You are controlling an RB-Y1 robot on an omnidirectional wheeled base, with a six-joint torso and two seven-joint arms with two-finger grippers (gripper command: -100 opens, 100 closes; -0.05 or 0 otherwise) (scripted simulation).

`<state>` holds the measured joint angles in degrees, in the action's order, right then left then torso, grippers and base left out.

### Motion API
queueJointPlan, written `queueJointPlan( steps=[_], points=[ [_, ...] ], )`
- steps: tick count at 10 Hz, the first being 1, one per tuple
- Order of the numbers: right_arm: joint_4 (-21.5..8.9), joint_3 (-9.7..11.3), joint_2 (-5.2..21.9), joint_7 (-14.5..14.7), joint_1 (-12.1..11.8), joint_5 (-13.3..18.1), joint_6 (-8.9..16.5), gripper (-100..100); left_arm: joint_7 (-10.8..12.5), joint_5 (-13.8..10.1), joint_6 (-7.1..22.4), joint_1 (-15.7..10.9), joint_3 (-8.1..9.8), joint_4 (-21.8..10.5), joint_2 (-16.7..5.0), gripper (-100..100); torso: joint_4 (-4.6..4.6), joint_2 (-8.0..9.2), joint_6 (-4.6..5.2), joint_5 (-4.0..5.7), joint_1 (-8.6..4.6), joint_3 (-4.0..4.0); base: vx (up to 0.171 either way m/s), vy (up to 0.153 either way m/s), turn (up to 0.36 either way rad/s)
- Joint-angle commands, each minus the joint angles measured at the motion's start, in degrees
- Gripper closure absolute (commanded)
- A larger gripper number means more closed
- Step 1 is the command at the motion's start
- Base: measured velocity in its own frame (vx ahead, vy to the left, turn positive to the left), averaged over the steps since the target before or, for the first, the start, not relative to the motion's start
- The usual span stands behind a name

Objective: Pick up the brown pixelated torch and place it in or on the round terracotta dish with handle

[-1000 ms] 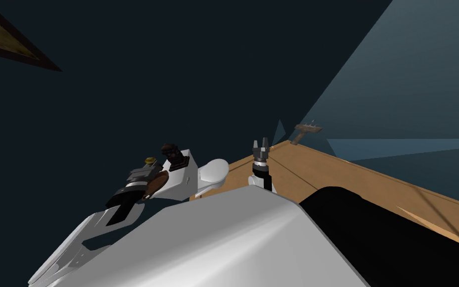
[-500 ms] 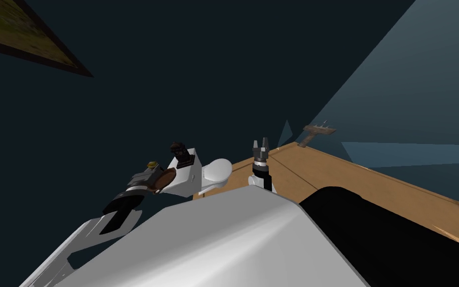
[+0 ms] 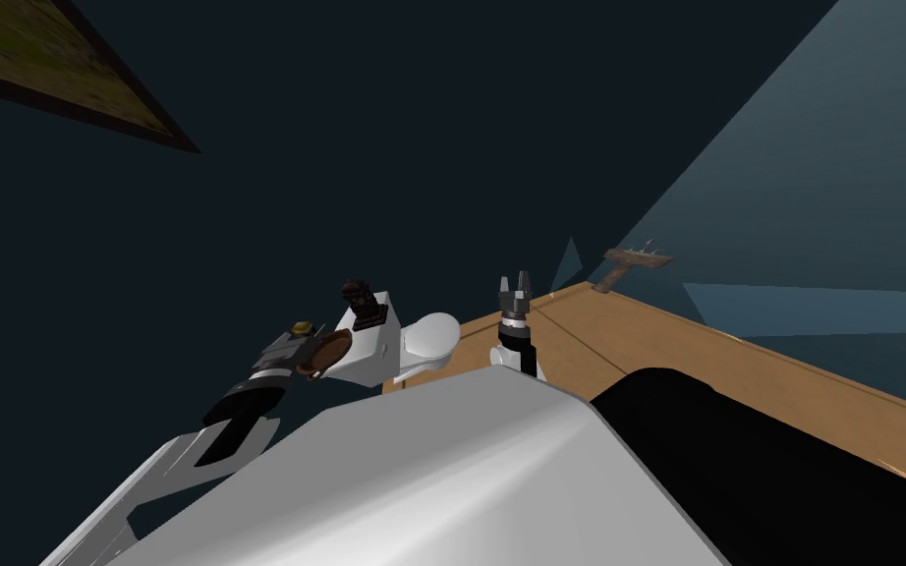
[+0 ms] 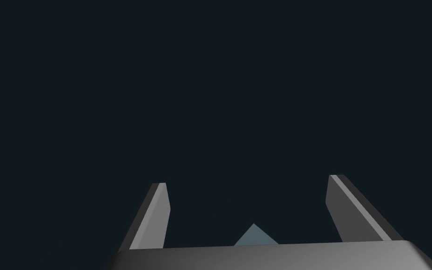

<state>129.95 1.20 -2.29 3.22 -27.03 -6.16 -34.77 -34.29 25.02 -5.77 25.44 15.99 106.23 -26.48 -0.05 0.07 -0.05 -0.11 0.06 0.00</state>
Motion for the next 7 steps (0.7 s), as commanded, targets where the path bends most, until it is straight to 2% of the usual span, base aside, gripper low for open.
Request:
queueJointPlan(
  steps=[1,2,3,4,5,7],
  points=[
    [0.0,0.0,0.0,0.0,0.0,0.0,0.0,0,0.0,0.0,0.0,0.0,0.0,0.0,0.0,-100,0.0,0.0,0.0,0.0,0.0,0.0,0.0,0.0,0.0],
    [0.0,0.0,0.0,0.0,0.0,0.0,0.0,0,0.0,0.0,0.0,0.0,0.0,0.0,0.0,-100,0.0,0.0,0.0,0.0,0.0,0.0,0.0,0.0,0.0],
    [0.0,0.0,0.0,0.0,0.0,0.0,0.0,0,0.0,0.0,0.0,0.0,0.0,0.0,0.0,0,0.0,0.0,0.0,0.0,0.0,0.0,0.0,0.0,0.0],
    [0.0,0.0,0.0,0.0,0.0,0.0,0.0,0,0.74,-2.86,-2.86,-1.98,-2.05,-2.86,-2.86,-100,0.0,0.0,0.0,0.0,-0.01,0.0,0.074,-0.085,0.116],
    [0.0,0.0,-0.01,0.0,-0.01,0.0,0.0,0,0.74,-3.53,-3.91,-1.98,-2.05,-4.35,-4.18,-100,-0.04,-0.23,0.0,0.04,-0.27,0.12,0.108,-0.125,0.078],
    [0.0,0.01,-0.01,0.0,-0.01,0.0,0.0,0,0.74,-3.53,-6.66,-1.98,-2.05,-7.83,-4.18,-100,-0.07,-0.27,0.07,0.07,-0.35,0.17,0.03,-0.052,-0.002]
  ],
)
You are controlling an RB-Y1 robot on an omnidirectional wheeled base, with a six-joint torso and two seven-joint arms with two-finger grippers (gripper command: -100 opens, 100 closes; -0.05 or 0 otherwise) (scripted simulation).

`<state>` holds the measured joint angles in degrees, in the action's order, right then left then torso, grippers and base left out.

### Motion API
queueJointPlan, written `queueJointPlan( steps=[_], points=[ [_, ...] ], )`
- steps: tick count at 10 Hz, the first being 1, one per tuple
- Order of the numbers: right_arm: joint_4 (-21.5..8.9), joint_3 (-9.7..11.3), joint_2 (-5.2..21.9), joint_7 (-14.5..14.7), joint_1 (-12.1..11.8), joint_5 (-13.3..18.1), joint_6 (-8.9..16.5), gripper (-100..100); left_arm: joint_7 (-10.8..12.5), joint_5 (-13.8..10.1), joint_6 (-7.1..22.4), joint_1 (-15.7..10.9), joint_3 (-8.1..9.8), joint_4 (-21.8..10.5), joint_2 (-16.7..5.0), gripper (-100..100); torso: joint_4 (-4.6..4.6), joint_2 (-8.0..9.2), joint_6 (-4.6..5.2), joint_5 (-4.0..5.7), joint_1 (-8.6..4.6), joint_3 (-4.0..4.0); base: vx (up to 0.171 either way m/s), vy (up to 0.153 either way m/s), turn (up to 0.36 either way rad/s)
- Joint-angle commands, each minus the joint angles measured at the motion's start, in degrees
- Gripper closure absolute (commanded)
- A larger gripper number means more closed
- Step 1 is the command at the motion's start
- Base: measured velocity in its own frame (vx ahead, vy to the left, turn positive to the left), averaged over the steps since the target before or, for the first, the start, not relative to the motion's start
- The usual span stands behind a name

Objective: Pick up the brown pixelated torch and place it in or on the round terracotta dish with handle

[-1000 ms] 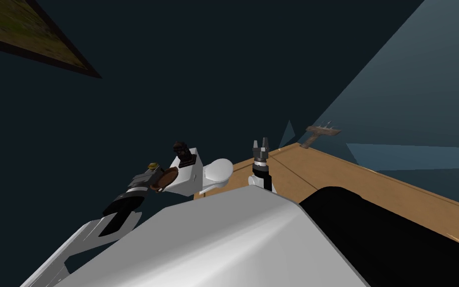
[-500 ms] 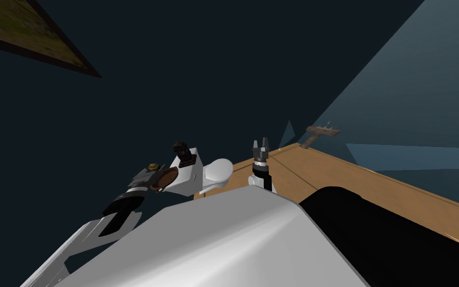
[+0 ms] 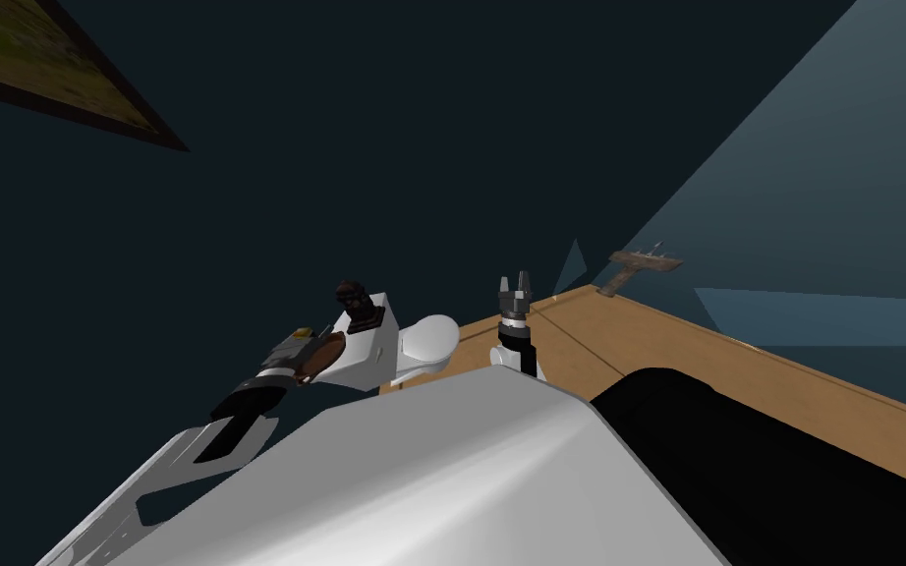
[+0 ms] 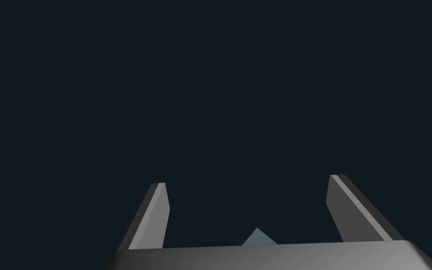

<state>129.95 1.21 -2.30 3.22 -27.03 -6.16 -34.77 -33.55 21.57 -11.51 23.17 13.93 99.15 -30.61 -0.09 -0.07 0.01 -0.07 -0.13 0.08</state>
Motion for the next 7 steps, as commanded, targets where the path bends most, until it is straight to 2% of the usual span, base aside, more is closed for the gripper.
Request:
queueJointPlan(
  steps=[1,2,4,5,6,7],
  points=[
    [0.0,0.0,0.0,0.0,0.0,0.0,0.0,0,0.75,-2.86,-2.86,-1.68,-2.04,-2.86,-2.86,-100,0.0,0.0,0.0,0.0,0.0,0.0,0.072,-0.094,0.113],
    [0.0,0.0,-0.01,0.0,-0.01,0.0,0.0,0,0.75,-3.6,-4.35,-1.68,-2.04,-4.58,-4.24,-100,-0.02,-0.16,-0.01,0.03,-0.2,0.07,0.093,-0.129,0.081],
    [0.0,0.0,0.0,0.0,0.0,0.0,0.0,0,0.75,-3.6,-7.59,-1.68,-2.04,-8.01,-4.24,-100,-0.03,-0.12,0.0,0.04,-0.14,0.07,0.021,-0.032,-0.009],
    [0.0,0.0,0.0,0.0,0.0,0.0,0.0,0,0.75,-3.6,-7.59,-1.68,-2.04,-9.65,-4.24,-100,0.01,0.03,-0.01,-0.01,0.07,-0.02,-0.012,0.014,-0.002],
    [0.0,0.0,0.0,0.0,0.0,0.0,0.0,0,1.49,-6.46,-10.5,-3.66,-4.1,-11.69,-7.0,-100,0.03,0.1,-0.01,-0.04,0.17,-0.06,0.038,-0.098,0.118],
    [0.0,0.0,0.0,0.0,-0.01,0.0,0.0,0,1.49,-7.12,-11.9,-3.66,-4.1,-13.75,-8.42,-100,0.01,-0.03,-0.01,0.02,-0.17,0.0,0.079,-0.124,0.085]
  ],
)
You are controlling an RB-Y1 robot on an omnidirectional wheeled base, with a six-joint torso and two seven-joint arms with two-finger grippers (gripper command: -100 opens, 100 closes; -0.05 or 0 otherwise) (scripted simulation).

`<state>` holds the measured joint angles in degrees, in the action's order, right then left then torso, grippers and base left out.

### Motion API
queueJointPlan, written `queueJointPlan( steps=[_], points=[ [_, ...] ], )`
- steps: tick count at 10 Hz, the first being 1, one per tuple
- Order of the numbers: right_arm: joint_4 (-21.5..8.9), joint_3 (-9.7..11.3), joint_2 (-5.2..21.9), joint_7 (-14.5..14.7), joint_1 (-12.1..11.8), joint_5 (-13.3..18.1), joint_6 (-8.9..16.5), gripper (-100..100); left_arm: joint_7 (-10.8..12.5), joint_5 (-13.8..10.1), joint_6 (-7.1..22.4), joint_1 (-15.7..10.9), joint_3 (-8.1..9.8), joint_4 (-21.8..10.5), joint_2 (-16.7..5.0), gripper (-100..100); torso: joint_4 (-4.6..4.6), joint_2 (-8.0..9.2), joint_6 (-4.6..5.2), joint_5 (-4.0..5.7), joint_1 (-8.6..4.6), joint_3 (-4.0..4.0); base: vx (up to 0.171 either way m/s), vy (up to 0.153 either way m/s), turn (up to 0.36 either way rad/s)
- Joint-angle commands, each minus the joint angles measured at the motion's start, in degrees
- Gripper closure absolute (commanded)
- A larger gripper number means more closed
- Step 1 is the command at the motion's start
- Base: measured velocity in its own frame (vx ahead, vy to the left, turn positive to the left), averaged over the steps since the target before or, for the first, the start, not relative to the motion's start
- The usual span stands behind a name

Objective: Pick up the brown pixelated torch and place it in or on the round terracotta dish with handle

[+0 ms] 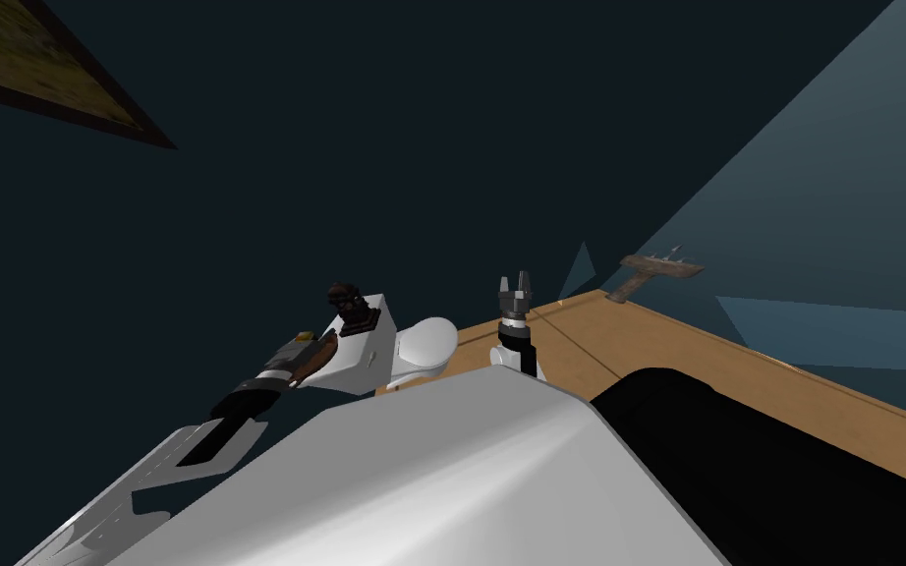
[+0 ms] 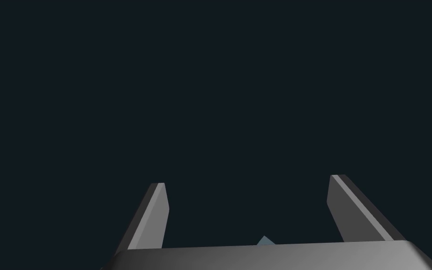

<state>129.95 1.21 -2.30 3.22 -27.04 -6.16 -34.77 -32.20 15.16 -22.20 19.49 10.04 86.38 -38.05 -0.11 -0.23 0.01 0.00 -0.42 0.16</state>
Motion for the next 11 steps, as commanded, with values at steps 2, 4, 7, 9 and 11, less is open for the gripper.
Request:
queueJointPlan(
  steps=[2,4,7,9,11],
  points=[
    [0.0,0.0,0.0,0.0,0.0,0.0,0.0,0,0.13,-0.72,-3.56,0.01,-0.21,-4.66,-0.99,-100,-0.02,-0.01,0.04,-0.05,0.14,0.02,0.046,-0.039,-0.007],
    [0.0,-0.01,0.0,0.0,-0.01,0.0,0.0,0,0.88,-4.24,-7.27,-1.97,-2.27,-8.31,-5.16,-100,-0.01,-0.12,0.03,-0.03,0.08,0.06,0.088,-0.109,0.104],
    [0.0,-0.01,0.01,0.0,0.01,0.0,0.0,0,0.88,-4.24,-10.22,-1.97,-2.27,-13.6,-5.17,-100,0.02,0.12,0.06,-0.08,0.33,-0.06,0.007,-0.021,-0.009],
    [0.0,-0.01,0.0,0.0,0.0,0.0,0.0,0,1.62,-7.77,-13.89,-3.94,-4.32,-16.66,-9.35,-100,0.01,0.02,0.05,-0.06,0.16,-0.02,0.063,-0.108,0.095],
    [0.0,0.0,0.0,0.0,0.0,0.0,0.0,0,1.62,-7.77,-16.89,-3.94,-4.32,-20.19,-9.35,-100,-0.01,-0.06,0.09,-0.02,0.08,0.04,0.036,-0.05,0.003]
  ],
)
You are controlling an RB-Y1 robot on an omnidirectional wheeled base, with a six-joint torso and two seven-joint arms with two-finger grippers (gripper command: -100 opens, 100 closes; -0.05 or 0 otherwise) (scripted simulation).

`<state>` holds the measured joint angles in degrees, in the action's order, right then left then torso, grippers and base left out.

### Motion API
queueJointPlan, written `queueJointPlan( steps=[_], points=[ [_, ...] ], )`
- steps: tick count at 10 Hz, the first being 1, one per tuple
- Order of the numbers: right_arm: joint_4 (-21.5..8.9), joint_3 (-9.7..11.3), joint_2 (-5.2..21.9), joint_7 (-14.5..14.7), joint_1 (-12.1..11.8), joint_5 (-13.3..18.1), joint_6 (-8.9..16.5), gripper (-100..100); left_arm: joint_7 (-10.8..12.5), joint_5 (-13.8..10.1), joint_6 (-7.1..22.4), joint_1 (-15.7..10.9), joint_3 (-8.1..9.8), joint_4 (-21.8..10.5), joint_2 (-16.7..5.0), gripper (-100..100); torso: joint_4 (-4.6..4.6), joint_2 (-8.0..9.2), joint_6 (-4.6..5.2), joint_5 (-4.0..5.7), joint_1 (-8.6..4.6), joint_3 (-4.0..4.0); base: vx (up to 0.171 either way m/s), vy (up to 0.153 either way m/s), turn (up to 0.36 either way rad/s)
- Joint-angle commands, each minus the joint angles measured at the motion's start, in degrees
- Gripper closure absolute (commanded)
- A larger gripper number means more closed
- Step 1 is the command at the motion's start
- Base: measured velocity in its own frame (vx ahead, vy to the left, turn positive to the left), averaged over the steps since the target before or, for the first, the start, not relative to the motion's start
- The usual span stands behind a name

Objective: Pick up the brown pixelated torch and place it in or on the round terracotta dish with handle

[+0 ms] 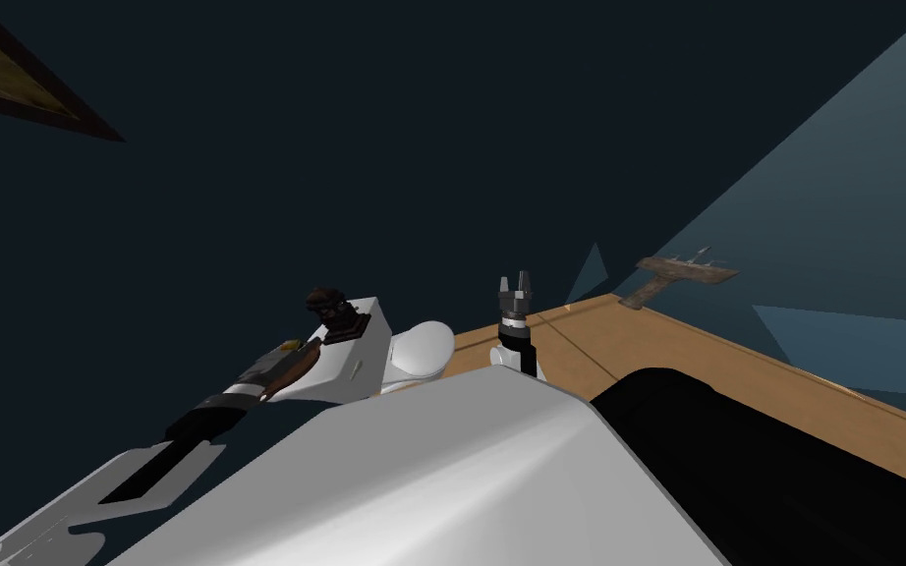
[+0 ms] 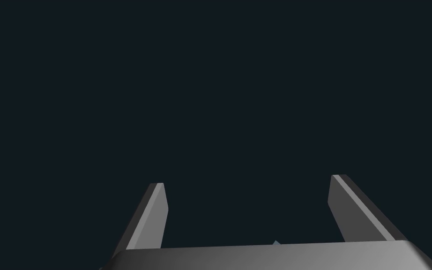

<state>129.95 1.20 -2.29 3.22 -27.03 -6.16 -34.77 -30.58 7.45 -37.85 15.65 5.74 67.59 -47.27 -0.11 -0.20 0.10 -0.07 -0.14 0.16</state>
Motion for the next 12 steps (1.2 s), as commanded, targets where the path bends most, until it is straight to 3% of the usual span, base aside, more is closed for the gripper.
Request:
queueJointPlan(
  steps=[1,2,3,5,7,8,9,11,12],
  points=[
    [0.0,0.0,0.0,0.0,0.0,0.0,0.0,0,0.01,-0.06,-1.24,-0.1,-0.02,-2.86,-0.14,-100,0.0,0.0,0.0,0.0,0.0,0.0,0.0,0.009,-0.01],
    [0.0,0.0,0.0,0.0,0.0,0.0,0.0,0,0.75,-2.89,-3.79,-2.08,-2.08,-4.76,-2.88,-100,0.02,0.08,-0.01,-0.03,0.13,-0.05,0.06,-0.1,0.117],
    [0.0,0.0,-0.01,0.0,-0.01,0.0,0.0,0,0.75,-3.59,-5.31,-2.08,-2.08,-7.05,-4.32,-100,0.0,-0.09,-0.01,0.02,-0.19,0.04,0.073,-0.14,0.079],
    [0.0,0.0,0.0,0.0,0.0,0.0,0.0,0,0.75,-3.59,-7.9,-2.08,-2.08,-9.34,-4.32,-100,-0.01,-0.06,0.0,0.05,-0.18,0.03,0.026,-0.037,-0.002],
    [0.0,0.0,0.0,0.0,0.0,0.0,0.0,0,0.75,-3.59,-7.9,-2.08,-2.08,-11.53,-4.32,-100,0.02,0.08,0.0,-0.05,0.17,-0.05,-0.003,0.016,-0.007],
    [0.0,0.0,0.0,0.0,0.0,0.0,0.0,0,1.49,-6.47,-10.51,-4.06,-4.13,-13.24,-7.04,-100,0.03,0.12,-0.04,-0.05,0.22,-0.07,0.045,-0.091,0.112],
    [0.0,0.0,0.0,0.0,-0.01,0.0,0.0,0,1.49,-7.12,-11.67,-4.06,-4.13,-14.6,-8.5,-100,0.01,-0.02,-0.05,0.02,-0.08,0.0,0.088,-0.129,0.099],
    [0.0,0.0,0.0,0.0,0.0,0.0,0.0,0,1.49,-7.12,-14.57,-4.06,-4.13,-18.12,-8.5,-100,-0.02,-0.11,-0.02,0.04,-0.12,0.06,0.032,-0.051,-0.005],
    [0.0,0.0,0.0,0.0,0.0,0.0,0.0,0,1.49,-7.12,-14.57,-4.06,-4.13,-19.89,-8.5,-100,0.01,0.01,-0.02,0.0,0.05,-0.01,-0.006,0.003,-0.009]
  ],
)
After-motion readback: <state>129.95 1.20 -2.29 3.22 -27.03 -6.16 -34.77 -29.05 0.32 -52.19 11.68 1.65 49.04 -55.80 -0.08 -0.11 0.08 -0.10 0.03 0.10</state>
